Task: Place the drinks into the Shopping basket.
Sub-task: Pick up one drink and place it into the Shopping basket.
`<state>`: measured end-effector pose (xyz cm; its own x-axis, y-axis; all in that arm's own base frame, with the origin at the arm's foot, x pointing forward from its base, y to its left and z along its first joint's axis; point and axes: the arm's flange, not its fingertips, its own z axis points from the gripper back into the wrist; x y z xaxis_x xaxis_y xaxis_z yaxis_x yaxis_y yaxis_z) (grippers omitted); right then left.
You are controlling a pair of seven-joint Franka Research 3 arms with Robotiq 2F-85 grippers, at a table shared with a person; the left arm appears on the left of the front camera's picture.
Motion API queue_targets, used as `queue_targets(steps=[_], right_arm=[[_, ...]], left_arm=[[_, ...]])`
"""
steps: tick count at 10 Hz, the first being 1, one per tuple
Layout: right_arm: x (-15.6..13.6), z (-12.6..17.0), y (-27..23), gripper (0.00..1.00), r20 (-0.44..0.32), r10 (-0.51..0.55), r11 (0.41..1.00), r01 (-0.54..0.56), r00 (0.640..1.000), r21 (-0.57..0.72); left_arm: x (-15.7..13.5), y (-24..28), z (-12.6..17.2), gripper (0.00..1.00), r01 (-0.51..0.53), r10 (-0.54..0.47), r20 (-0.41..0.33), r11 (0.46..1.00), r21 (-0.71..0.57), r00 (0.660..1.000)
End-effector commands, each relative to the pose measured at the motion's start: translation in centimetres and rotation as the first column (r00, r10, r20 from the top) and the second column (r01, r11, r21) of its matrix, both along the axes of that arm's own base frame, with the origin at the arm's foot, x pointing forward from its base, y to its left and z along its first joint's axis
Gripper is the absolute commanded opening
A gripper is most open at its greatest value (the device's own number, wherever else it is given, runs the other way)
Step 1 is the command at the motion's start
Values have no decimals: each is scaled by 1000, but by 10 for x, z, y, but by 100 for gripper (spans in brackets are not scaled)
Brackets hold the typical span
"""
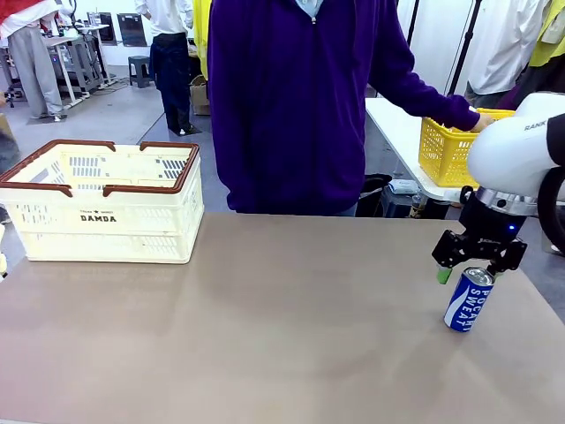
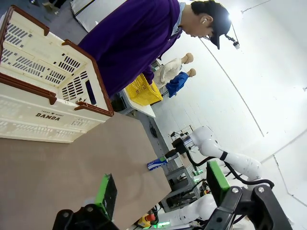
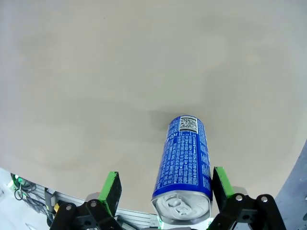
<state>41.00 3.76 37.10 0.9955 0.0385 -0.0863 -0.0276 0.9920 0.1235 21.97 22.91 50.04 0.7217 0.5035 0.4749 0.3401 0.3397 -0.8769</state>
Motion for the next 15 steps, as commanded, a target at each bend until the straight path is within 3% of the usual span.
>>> queue_targets(steps=[1,3,4,5,12,13,15], right_arm=[[4,-1,7,100,5,-58,998,58,998,-20],[2,0,8,100,-9,-65,995,64,998,-77],[2,1,8,44,-19,-63,995,61,998,-81],[1,1,8,0,-29,-61,995,59,998,-86],[-3,14,-16,0,-111,-128,990,121,986,-69],[-6,29,-27,0,-135,-138,990,135,981,-33],[-24,103,-45,0,-174,-202,978,209,964,23]], left_arm=[[1,1,2,100,2,-1,26,1000,-9,1000],[1,1,2,100,2,-1,26,1000,-9,1000],[1,1,2,100,2,-1,26,1000,-9,1000],[1,1,2,100,2,-1,26,1000,-9,1000],[1,1,2,100,2,-1,26,1000,-9,1000],[1,1,2,100,2,-1,26,1000,-9,1000],[1,1,2,100,2,-1,26,1000,-9,1000]])
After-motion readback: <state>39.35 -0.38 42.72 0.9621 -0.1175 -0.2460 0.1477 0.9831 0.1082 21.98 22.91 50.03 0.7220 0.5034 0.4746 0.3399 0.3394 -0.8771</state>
